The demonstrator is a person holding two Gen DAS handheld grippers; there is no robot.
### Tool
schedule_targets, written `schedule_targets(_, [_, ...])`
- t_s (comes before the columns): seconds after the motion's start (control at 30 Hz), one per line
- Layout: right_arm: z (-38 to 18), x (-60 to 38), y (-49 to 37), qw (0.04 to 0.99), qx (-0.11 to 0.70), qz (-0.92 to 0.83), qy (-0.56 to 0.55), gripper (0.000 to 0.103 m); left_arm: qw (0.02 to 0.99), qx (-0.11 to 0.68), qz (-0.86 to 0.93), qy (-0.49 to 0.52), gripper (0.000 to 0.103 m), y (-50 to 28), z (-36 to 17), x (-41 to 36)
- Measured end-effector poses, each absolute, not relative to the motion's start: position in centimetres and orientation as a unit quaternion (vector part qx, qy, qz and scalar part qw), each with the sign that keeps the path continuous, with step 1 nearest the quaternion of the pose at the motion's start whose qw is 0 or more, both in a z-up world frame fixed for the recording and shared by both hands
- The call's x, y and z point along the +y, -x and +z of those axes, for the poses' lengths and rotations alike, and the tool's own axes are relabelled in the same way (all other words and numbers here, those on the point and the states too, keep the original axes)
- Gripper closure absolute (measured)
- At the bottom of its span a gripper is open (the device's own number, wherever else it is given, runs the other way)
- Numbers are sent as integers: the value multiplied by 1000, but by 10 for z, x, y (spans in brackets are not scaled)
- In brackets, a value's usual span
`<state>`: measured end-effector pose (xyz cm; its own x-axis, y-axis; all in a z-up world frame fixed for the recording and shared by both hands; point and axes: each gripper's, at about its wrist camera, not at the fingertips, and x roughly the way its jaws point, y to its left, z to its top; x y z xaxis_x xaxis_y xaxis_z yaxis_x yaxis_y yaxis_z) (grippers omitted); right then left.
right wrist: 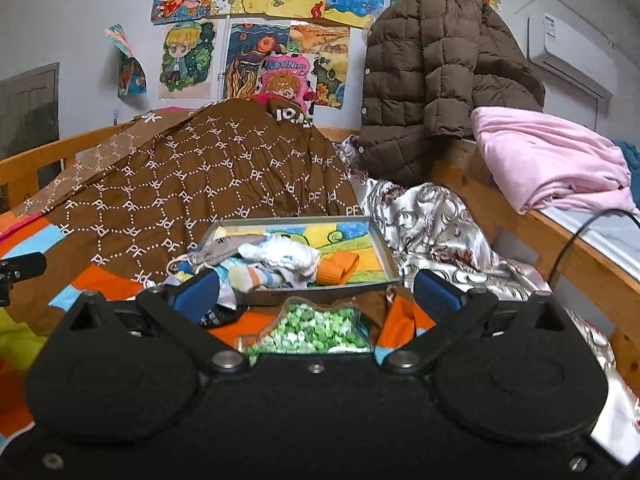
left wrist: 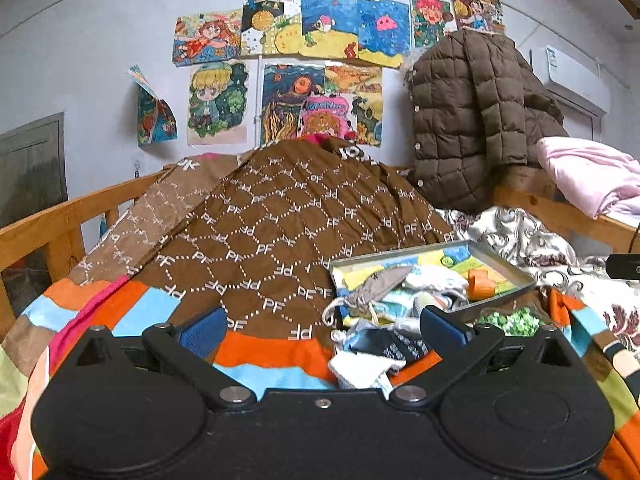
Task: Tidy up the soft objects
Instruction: 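Lift both tools away from the tray back over the pile, then lower both tools toward the white towel and black cloth beside the tray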
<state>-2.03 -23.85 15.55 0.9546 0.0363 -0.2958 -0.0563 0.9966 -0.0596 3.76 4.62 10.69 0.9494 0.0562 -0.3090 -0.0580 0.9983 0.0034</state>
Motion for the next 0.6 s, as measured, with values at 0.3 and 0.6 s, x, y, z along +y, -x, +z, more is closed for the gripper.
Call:
schedule_targets(0.3, [123,-233,51,983,177,21,39,0,981,191,28,0,1,-29,89,41])
schedule_targets(0.6, [89,-211,78,976,206,43,57,1,973,231,27,-6,1,-12,65,35])
